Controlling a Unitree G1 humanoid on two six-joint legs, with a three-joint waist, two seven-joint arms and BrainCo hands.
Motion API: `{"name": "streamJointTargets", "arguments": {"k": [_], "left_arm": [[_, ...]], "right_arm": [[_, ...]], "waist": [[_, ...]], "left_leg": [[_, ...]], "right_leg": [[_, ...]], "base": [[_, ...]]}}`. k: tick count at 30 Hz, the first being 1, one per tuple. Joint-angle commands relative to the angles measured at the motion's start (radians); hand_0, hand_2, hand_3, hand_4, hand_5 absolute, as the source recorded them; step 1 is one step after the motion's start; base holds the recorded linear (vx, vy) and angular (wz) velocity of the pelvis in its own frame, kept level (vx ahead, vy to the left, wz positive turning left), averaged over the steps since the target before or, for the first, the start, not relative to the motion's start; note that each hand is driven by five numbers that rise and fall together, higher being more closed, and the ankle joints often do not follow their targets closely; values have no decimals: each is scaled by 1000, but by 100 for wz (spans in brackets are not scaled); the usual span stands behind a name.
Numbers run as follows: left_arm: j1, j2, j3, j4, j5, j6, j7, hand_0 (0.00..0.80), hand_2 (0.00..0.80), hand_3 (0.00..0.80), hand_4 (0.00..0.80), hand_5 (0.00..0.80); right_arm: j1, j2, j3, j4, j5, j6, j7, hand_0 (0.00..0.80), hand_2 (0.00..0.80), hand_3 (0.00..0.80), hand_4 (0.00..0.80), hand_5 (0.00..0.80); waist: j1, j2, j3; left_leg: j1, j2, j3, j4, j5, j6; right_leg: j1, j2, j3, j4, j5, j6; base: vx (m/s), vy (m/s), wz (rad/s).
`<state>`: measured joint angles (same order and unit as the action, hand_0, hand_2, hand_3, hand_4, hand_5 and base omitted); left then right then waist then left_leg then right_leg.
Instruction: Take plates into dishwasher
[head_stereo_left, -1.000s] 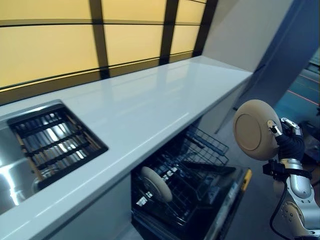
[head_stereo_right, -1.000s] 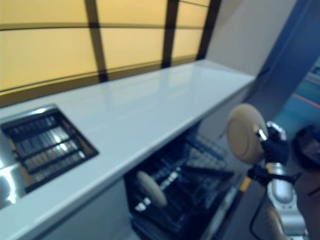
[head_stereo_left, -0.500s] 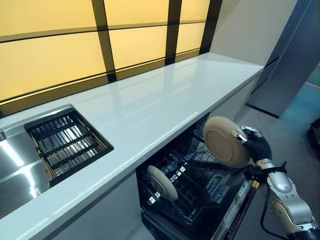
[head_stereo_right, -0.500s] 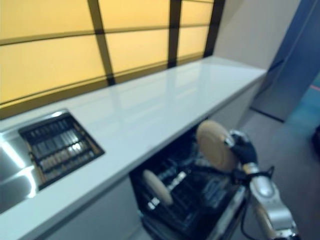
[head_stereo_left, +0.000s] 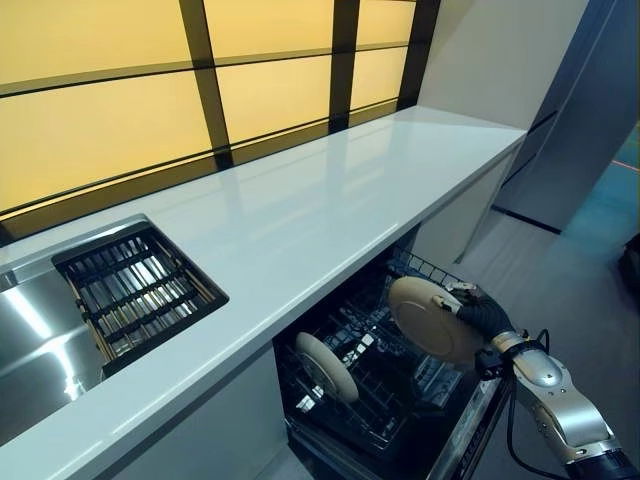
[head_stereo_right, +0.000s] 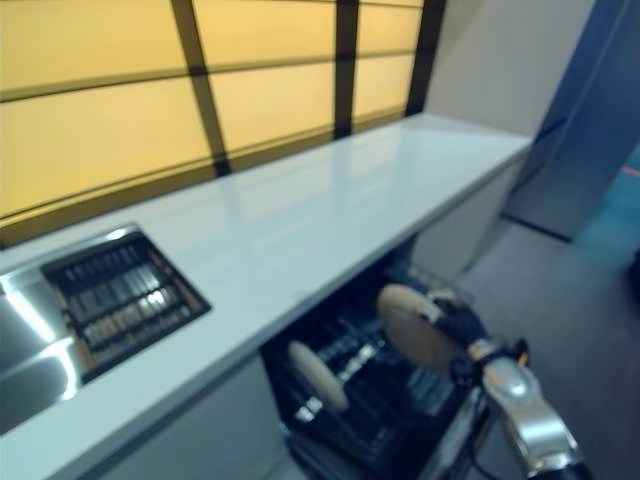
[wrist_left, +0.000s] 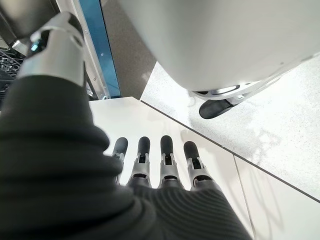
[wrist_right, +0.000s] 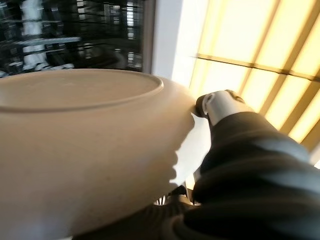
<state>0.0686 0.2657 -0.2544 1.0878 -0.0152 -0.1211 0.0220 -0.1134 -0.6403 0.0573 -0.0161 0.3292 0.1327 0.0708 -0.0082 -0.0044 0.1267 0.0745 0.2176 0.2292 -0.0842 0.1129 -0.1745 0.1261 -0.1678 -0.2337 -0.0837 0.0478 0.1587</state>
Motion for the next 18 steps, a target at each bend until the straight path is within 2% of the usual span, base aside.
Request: {"name": "streamJointTargets", "arguments": {"k": [1,9,18], "left_arm": [[-62,35,0,27,-5,-13,1,0,0,0,0,0],[-62,36,-2,12,2,-12,-3,0,0,0,0,0],[-64,40,-20,-9,21,5,-17,0,0,0,0,0]], "right_arm": [[-82,-35,-9,0,-87,-41,24,800,800,800,800,800],[-73,-35,16,53,-171,-33,25,800,800,800,800,800],[-86,26,66,135,-184,-6,-19,800,800,800,800,800]], "waist": [[22,-37,3],[32,-36,15],[53,-30,30]], "left_leg": [[-44,-24,-65,8,-4,34],[-49,-18,-72,12,2,34],[-48,-20,-87,17,4,36]], "right_leg": [[-10,10,-33,97,-59,-33],[-5,14,-36,104,-63,-35],[4,11,-46,105,-62,-35]], "base": [[21,-21,5],[11,-8,3],[2,-1,0]]}}
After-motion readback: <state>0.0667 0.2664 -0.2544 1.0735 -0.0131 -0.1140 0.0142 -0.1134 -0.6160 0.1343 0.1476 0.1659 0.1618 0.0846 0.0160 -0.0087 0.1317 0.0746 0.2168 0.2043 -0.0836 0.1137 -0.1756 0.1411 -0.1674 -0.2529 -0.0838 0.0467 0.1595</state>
